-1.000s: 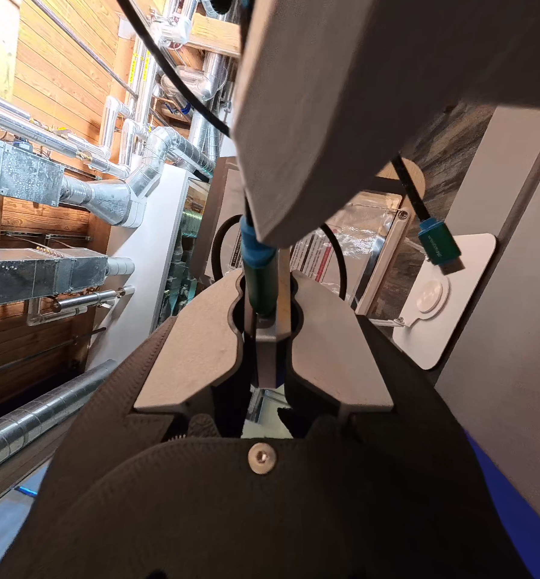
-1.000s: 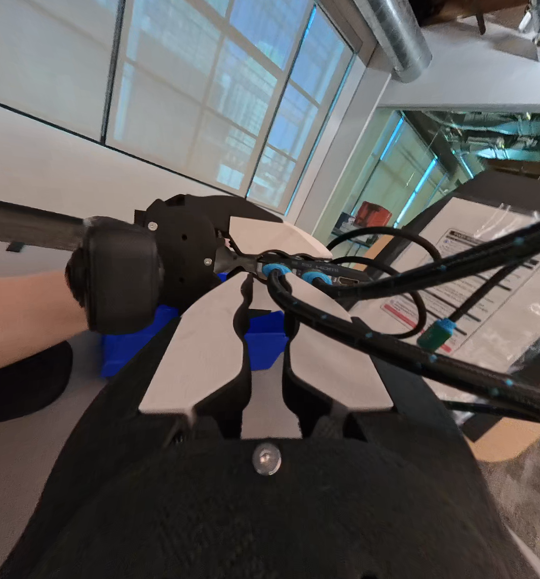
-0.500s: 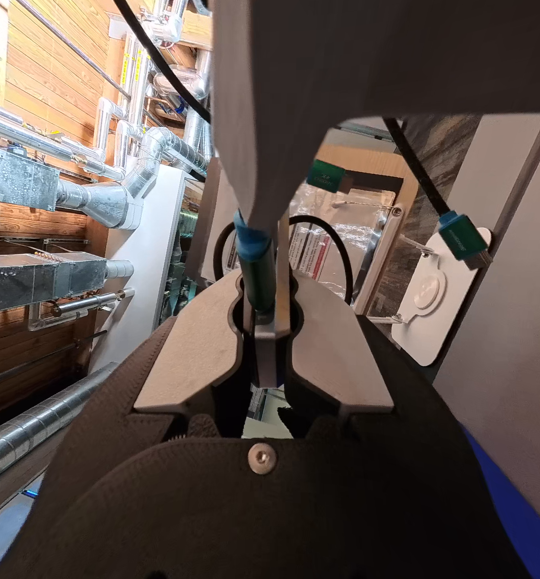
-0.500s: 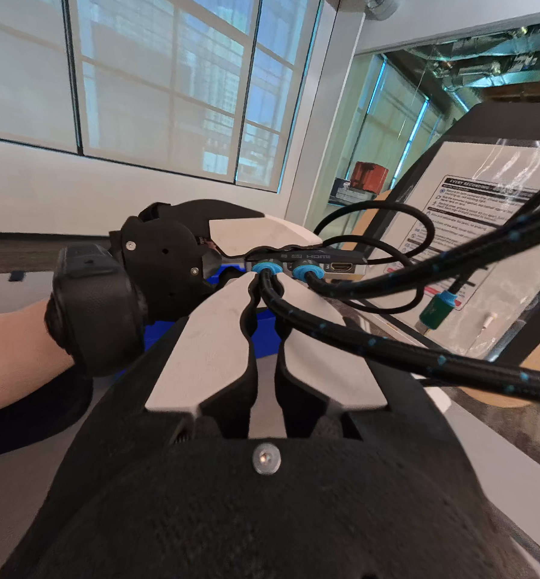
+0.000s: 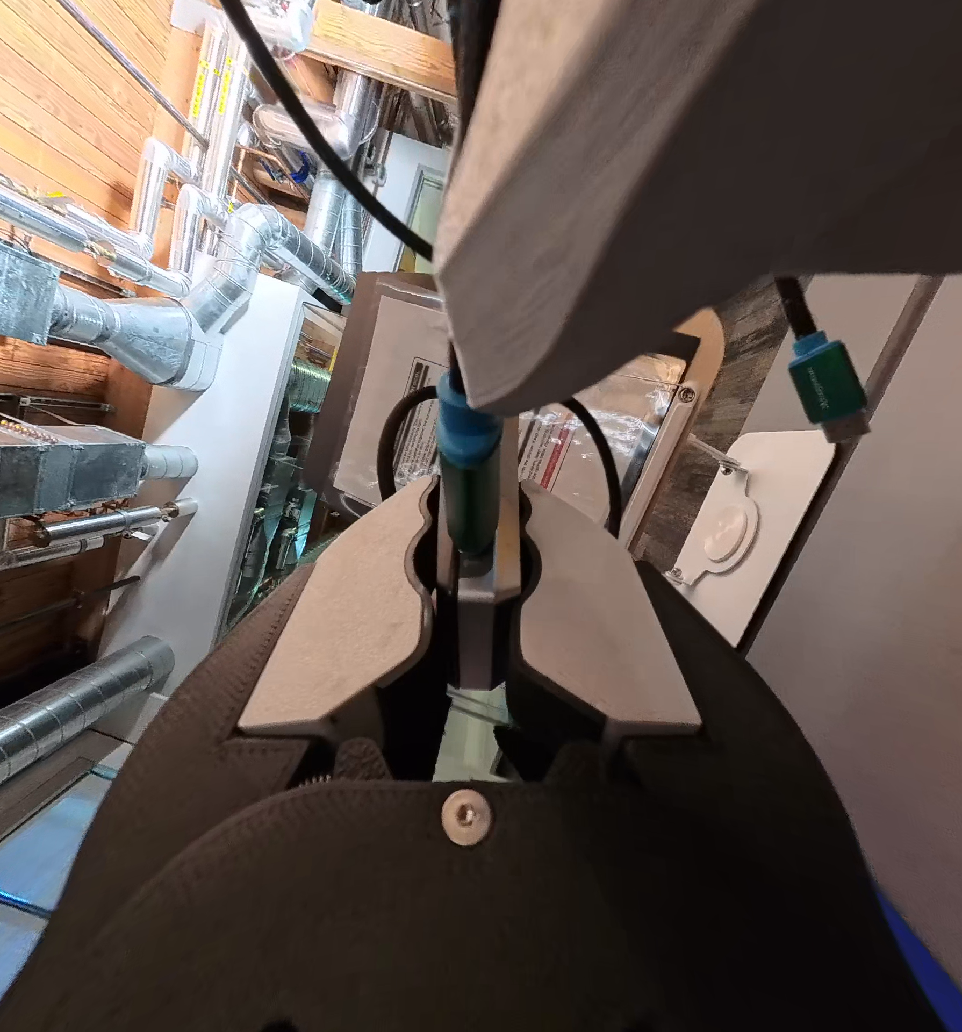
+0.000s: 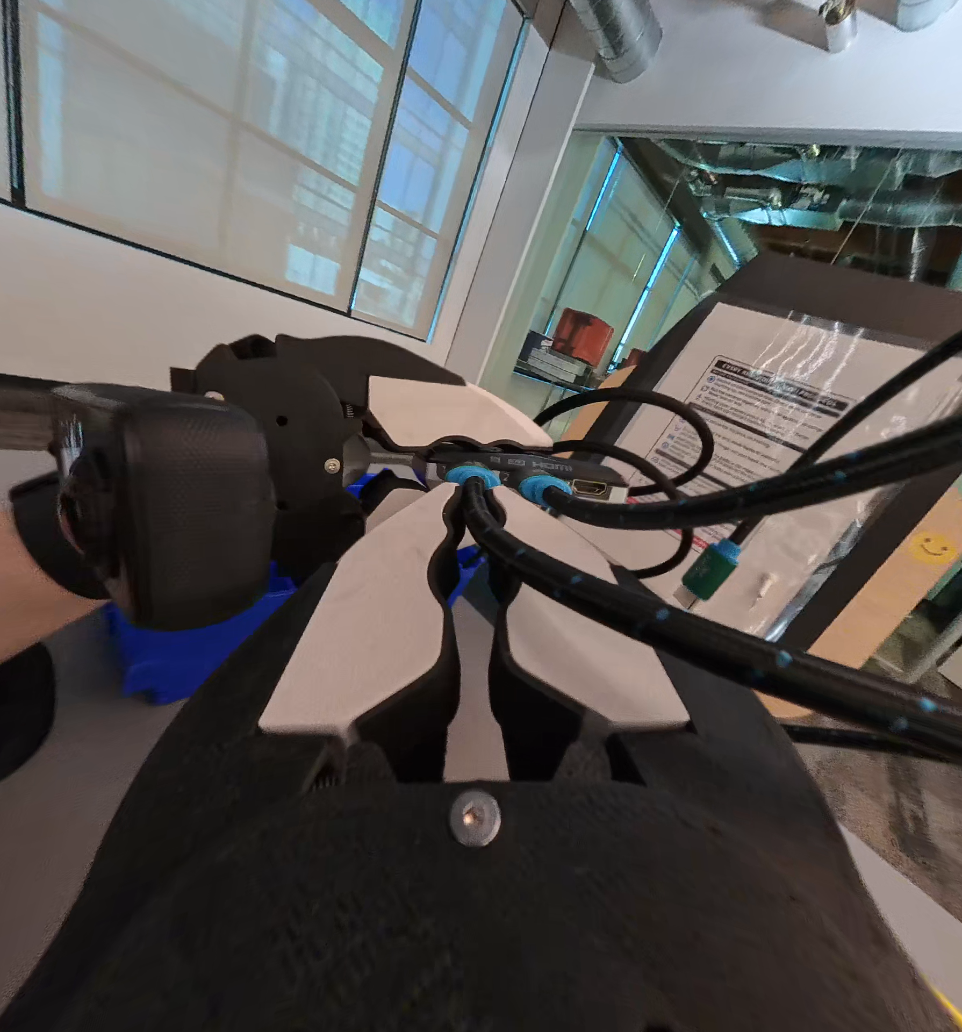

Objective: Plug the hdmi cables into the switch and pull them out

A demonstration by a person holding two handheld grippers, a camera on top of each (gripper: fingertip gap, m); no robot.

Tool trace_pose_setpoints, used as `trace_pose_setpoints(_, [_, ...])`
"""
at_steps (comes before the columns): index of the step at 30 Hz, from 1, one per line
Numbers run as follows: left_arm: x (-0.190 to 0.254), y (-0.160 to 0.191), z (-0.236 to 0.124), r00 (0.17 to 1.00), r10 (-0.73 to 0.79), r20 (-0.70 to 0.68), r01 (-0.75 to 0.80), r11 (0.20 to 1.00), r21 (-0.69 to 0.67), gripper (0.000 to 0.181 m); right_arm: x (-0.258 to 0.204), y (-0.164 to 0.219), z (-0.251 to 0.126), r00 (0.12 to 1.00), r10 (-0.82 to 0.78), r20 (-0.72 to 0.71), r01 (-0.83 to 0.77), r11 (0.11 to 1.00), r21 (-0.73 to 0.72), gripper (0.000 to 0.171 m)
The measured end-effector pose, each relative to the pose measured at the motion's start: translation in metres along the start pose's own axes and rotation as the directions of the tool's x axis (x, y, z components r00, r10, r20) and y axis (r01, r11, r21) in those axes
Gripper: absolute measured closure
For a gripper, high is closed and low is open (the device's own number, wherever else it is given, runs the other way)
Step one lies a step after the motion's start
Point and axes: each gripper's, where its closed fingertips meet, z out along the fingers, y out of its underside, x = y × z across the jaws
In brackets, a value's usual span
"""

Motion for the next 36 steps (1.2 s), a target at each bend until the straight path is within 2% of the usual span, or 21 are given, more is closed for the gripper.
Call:
trace_pose_setpoints(5, [-0.001, -0.002, -0.001, 1.0, -0.008, -0.001, 0.008, 1.0, 0.018, 0.158, 0.002, -0.002, -0.002, 0.972, 0.201, 0.123, -0.203, 0.979, 0.005, 0.164])
trace_pose_setpoints(9, [0.0, -0.003, -0.001, 1.0, -0.021, -0.015, 0.022, 1.0, 0.022, 0.158, 0.005, -0.002, -0.003, 0.949, 0.261, 0.176, -0.264, 0.965, -0.006, 0.164])
trace_pose_setpoints(18, [0.003, -0.002, 0.001, 0.998, -0.04, -0.038, 0.041, 0.999, 0.026, 0.158, 0.004, -0.001, -0.002, 0.999, 0.053, 0.013, -0.052, 0.998, -0.029, 0.164])
trace_pose_setpoints(24, [0.002, -0.004, 0.0, 0.999, -0.014, -0.029, 0.015, 1.0, 0.027, 0.158, 0.006, -0.001, -0.004, 0.957, 0.253, 0.143, -0.251, 0.968, -0.033, 0.164])
trace_pose_setpoints(28, [0.005, -0.004, 0.001, 0.999, -0.012, -0.04, 0.013, 1.0, 0.025, 0.158, 0.008, 0.001, -0.004, 0.938, 0.298, 0.178, -0.295, 0.954, -0.042, 0.164])
trace_pose_setpoints(31, [0.009, -0.001, 0.003, 0.998, -0.027, -0.062, 0.028, 1.0, 0.012, 0.158, 0.008, 0.004, -0.002, 0.975, 0.2, 0.094, -0.196, 0.979, -0.049, 0.164])
trace_pose_setpoints(36, [0.006, -0.003, 0.002, 0.998, -0.038, -0.055, 0.04, 0.999, 0.028, 0.158, 0.007, 0.0, -0.003, 0.987, 0.16, 0.031, -0.159, 0.987, -0.039, 0.165])
